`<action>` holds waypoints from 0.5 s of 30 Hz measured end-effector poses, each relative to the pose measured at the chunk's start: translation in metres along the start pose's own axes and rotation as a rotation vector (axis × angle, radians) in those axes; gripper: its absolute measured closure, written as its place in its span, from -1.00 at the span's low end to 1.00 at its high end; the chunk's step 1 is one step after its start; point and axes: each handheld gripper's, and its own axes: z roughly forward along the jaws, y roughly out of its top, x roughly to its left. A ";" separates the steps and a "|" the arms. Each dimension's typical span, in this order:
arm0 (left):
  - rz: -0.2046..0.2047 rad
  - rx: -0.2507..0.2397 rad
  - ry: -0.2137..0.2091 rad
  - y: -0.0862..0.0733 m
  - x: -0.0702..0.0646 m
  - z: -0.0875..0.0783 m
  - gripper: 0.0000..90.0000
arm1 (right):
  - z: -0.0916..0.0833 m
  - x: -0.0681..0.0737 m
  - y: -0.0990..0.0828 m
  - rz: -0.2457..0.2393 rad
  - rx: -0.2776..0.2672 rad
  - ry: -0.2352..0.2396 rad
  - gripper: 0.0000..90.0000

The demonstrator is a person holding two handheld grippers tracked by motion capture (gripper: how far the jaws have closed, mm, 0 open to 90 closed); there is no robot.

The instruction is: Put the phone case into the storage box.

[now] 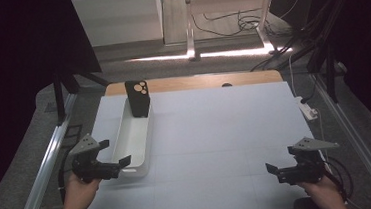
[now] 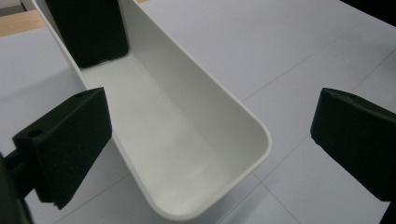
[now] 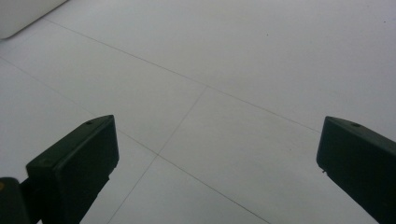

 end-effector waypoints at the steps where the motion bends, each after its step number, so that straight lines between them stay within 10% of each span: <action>1: -0.001 -0.002 0.000 -0.001 -0.001 -0.002 -1.00 | 0.000 0.000 0.000 0.000 0.000 -0.001 -1.00; 15: -0.014 -0.013 0.017 -0.017 -0.004 -0.022 -1.00 | 0.000 0.001 0.000 -0.004 -0.002 -0.010 -1.00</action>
